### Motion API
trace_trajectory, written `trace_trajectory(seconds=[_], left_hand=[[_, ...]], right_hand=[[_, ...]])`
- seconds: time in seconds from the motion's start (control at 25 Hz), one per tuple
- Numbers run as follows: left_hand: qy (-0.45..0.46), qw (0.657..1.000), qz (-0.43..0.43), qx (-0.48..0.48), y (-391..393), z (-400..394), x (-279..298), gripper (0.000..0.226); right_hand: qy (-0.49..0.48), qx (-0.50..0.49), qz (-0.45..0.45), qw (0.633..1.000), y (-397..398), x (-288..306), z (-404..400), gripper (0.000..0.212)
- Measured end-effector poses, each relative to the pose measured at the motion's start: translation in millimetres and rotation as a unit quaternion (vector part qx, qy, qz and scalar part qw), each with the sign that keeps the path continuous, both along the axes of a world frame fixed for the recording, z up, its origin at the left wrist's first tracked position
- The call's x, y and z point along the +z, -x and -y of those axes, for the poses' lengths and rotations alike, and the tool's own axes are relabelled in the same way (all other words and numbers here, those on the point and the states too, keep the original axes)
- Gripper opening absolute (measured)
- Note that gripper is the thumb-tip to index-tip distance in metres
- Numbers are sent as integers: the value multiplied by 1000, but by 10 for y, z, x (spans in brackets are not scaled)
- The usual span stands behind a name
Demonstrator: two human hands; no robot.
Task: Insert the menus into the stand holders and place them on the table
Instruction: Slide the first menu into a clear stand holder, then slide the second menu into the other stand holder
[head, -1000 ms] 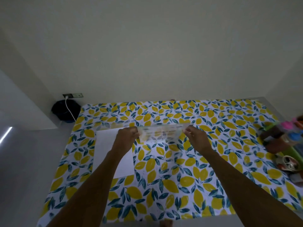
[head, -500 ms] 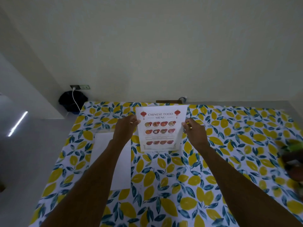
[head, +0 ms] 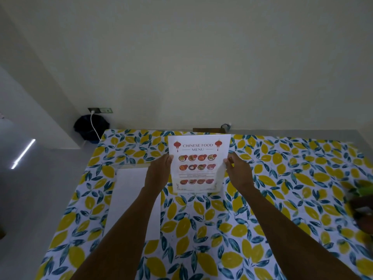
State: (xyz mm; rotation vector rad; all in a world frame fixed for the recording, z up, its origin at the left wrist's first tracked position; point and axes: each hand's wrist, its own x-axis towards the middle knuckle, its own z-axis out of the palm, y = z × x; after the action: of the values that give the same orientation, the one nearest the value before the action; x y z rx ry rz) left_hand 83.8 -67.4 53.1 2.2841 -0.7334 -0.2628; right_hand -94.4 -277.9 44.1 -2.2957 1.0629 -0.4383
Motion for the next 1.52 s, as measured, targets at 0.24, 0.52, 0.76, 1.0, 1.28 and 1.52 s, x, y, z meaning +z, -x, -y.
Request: trace_trajectory(seconds=[0.24, 0.52, 0.76, 1.0, 1.28, 1.52], left_hand=[[-36, 999, 26, -27, -13, -128, -91, 29], [-79, 997, -3, -25, -212, -898, -380, 36], [-110, 992, -54, 13, -563, -1974, -866, 36], [-103, 988, -101, 49, -650, -2547, -1333, 41], [-36, 991, -116, 52, -663, -2532, -1325, 27], [17, 993, -102, 57, -782, -2765, -1103, 30]], right_hand=[[-36, -9, -42, 998, 190, -57, -152, 31], [-82, -24, -79, 993, 205, -262, -892, 30], [-134, 20, -122, 983, -412, -676, -1931, 24], [-169, -9, -142, 975, -809, -1103, -2640, 29], [-192, -64, -139, 969, -925, -1084, -2769, 24], [-304, 3, -40, 952, -584, -741, -2674, 39]])
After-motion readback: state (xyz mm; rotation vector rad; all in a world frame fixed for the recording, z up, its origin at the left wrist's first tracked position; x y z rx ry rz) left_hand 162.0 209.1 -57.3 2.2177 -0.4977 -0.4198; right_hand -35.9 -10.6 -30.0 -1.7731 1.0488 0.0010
